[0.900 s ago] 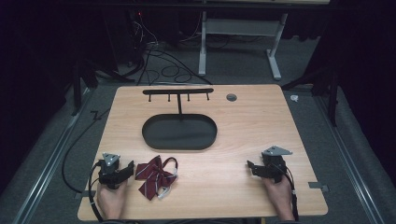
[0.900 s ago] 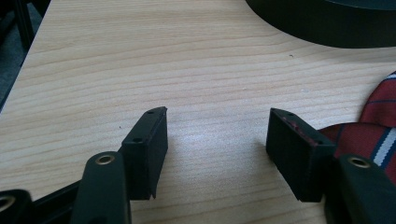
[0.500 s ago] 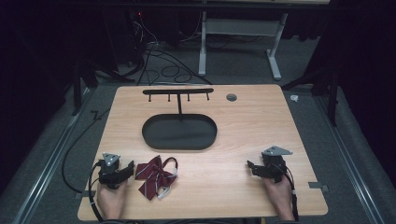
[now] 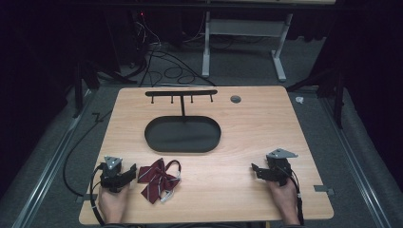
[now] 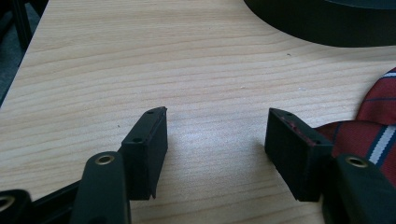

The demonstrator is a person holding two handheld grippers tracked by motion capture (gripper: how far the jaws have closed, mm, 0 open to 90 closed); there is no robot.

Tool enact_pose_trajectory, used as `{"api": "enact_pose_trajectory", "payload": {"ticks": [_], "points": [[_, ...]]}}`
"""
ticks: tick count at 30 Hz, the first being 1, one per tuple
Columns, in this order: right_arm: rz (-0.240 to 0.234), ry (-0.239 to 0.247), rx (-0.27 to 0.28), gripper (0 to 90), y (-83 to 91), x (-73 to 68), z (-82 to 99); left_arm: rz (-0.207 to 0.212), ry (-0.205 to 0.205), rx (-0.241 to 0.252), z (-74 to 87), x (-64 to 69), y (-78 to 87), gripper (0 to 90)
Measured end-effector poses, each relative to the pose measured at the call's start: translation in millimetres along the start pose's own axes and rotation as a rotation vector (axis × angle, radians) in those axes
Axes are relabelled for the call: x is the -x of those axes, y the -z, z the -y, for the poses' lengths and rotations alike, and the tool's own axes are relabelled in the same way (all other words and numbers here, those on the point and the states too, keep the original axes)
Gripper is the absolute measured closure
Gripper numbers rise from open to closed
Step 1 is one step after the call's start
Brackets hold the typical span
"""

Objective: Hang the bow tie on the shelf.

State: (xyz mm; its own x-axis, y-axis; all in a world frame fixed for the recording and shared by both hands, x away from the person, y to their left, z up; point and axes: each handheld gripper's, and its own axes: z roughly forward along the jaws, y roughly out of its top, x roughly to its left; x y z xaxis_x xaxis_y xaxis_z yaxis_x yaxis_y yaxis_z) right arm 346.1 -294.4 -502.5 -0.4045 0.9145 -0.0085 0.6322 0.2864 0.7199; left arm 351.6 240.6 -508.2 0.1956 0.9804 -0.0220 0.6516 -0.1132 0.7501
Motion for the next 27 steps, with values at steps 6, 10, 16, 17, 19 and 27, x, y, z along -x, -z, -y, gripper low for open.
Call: {"api": "enact_pose_trajectory", "payload": {"ticks": [6, 10, 16, 17, 19, 27], "points": [[0.000, 0.000, 0.000, 28.0, 0.0, 0.0, 0.0, 0.000, 0.000, 0.000, 0.0, 0.0, 0.0, 39.7], [0.001, 0.001, 0.000, 28.0, 0.0, -0.1, 0.0, -0.001, 0.000, 0.001, 0.0, 0.0, 0.0, 39.8], [0.001, 0.000, 0.000, 28.0, 0.0, -0.1, 0.0, -0.004, 0.004, -0.001, -0.4, 0.5, -0.1, 40.0], [0.001, 0.000, 0.000, 28.0, 0.0, -0.1, 0.0, -0.004, 0.004, -0.001, -0.4, 0.5, -0.2, 40.0], [0.001, 0.000, 0.000, 28.0, 0.0, -0.1, 0.0, -0.002, 0.004, -0.002, -0.6, 0.3, -0.1, 39.7], [0.000, -0.001, 0.000, 28.0, 0.0, 0.0, 0.0, 0.020, 0.011, -0.006, -2.7, -0.9, 0.9, 41.6]]}}
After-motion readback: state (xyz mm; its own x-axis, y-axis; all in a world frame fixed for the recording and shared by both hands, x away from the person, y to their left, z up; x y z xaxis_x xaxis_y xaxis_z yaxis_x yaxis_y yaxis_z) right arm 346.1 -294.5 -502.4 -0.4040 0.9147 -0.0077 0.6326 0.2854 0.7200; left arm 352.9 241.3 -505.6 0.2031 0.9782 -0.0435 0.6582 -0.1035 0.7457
